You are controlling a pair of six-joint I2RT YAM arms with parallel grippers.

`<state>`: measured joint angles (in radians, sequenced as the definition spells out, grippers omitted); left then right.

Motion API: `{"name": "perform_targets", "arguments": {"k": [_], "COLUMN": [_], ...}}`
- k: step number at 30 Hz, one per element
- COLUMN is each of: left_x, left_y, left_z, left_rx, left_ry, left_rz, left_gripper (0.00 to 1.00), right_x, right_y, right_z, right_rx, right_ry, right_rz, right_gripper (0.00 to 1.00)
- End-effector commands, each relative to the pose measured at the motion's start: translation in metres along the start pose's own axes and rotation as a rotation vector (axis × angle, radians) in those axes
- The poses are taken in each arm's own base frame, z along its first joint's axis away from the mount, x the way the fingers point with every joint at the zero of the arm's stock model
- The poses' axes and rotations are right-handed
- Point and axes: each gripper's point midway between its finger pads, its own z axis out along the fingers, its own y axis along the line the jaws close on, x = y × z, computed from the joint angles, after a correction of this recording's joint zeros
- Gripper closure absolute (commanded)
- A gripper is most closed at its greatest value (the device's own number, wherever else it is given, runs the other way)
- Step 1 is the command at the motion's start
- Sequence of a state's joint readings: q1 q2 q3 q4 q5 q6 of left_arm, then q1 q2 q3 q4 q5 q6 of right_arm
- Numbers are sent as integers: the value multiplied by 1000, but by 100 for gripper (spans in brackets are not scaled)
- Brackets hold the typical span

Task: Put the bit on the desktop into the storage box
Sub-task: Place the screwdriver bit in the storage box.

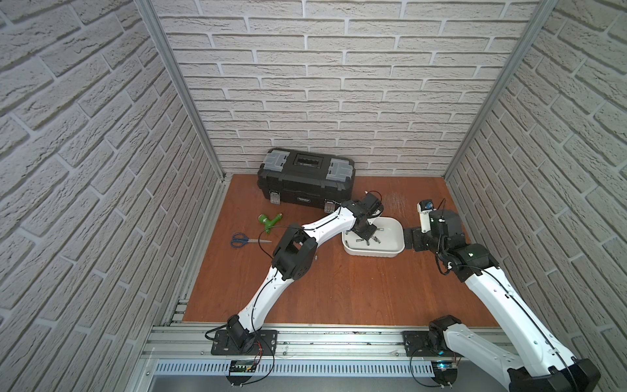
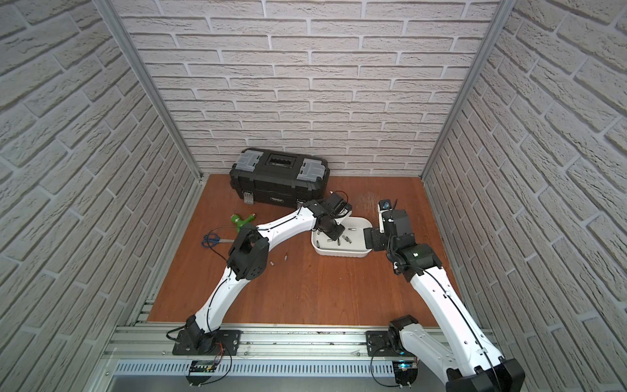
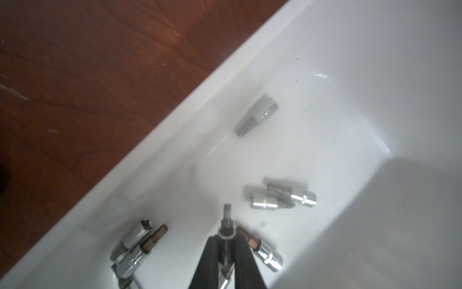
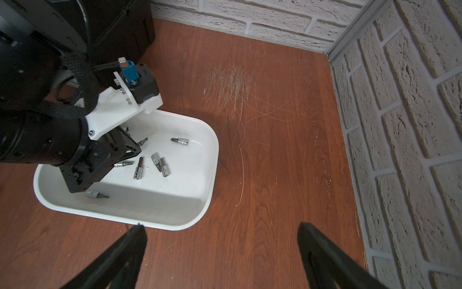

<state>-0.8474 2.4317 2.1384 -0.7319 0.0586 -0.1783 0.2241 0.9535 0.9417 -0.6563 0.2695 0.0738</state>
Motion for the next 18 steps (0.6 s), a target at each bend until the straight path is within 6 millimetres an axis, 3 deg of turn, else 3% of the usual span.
{"name": "perform_targets", "arguments": {"k": [1,11,18], "left_x": [-8,-10,-14], "left_y": [4,3,1], "left_z": [0,-5,-25], "left_rx": [18,21,14], "left_ry": [-23,-28,-46], "left_rz": [-27,-28,-22], "left_gripper": [86,75,56], "right_x": [-8,-7,-7], "right_y": [-6,-6,-6], "right_z": [-2,-2,-2], "right_rx": [21,21,22], "right_ry": [-43,-41,-41], "right_rz": [21,20,20], "right_gripper": [1,1,1]}}
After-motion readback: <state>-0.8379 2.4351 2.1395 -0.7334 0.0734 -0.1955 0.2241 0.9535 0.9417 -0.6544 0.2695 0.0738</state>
